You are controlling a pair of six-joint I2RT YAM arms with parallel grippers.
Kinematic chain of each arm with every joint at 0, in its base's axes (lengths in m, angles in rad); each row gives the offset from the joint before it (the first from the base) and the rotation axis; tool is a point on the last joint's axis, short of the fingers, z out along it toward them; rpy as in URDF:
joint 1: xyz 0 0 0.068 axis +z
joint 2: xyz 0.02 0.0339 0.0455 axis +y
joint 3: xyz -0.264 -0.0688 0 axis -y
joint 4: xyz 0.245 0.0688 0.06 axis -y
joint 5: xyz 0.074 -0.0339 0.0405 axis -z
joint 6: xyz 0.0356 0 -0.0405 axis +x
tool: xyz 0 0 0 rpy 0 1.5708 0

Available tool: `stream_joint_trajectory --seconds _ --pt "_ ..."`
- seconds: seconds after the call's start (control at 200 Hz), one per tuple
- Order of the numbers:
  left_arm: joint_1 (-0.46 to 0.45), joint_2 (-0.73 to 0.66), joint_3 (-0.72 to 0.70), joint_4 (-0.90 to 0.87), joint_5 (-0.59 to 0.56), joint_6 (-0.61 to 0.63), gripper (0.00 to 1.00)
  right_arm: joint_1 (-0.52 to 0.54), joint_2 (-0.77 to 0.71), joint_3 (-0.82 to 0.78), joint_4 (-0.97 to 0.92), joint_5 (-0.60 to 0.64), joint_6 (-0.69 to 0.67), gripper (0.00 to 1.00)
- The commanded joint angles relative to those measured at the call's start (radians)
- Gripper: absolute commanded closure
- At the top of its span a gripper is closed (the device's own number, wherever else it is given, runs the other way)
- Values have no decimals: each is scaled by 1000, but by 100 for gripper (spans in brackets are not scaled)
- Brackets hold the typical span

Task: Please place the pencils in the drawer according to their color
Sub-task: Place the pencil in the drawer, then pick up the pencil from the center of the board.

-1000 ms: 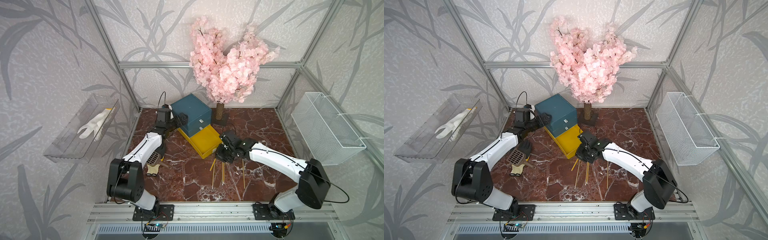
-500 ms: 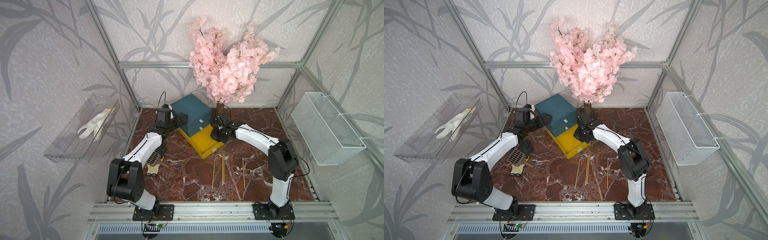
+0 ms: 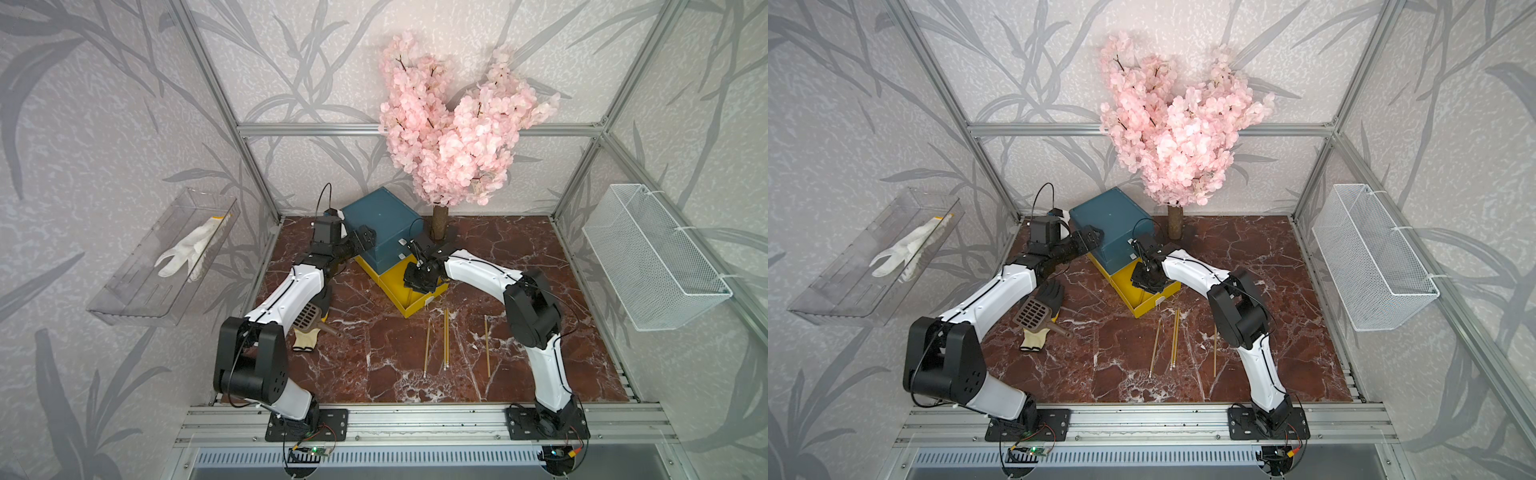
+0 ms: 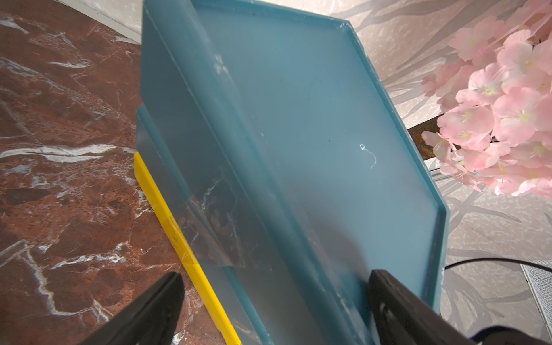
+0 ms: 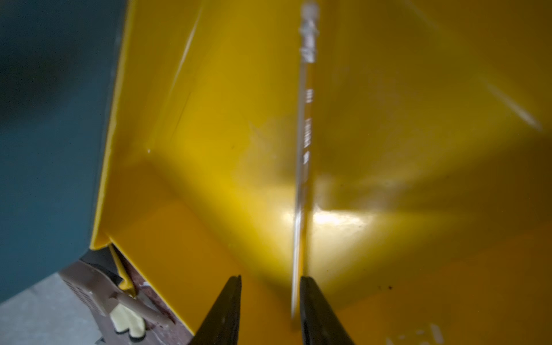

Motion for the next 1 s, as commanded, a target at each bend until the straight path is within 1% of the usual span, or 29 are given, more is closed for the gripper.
stream_joint_trajectory --seconds 0.0,0.3,0.515,0.63,0.75,0.995 --pt "-4 66 -56 -266 -26 52 0 -6 -76 -16 -32 19 -21 59" --pt "-4 73 -57 -262 -21 50 0 19 -291 -221 -5 41 11 59" --pt "-6 77 -52 -261 -21 48 0 52 -395 -329 -47 98 30 59" --pt "-6 80 -49 -261 -21 46 0 73 -418 -370 -78 132 45 59" --pt "-6 77 -50 -263 -23 46 0 96 -429 -439 -75 141 80 60" --pt "-6 69 -57 -261 -23 44 0 170 -397 -497 -81 161 114 60"
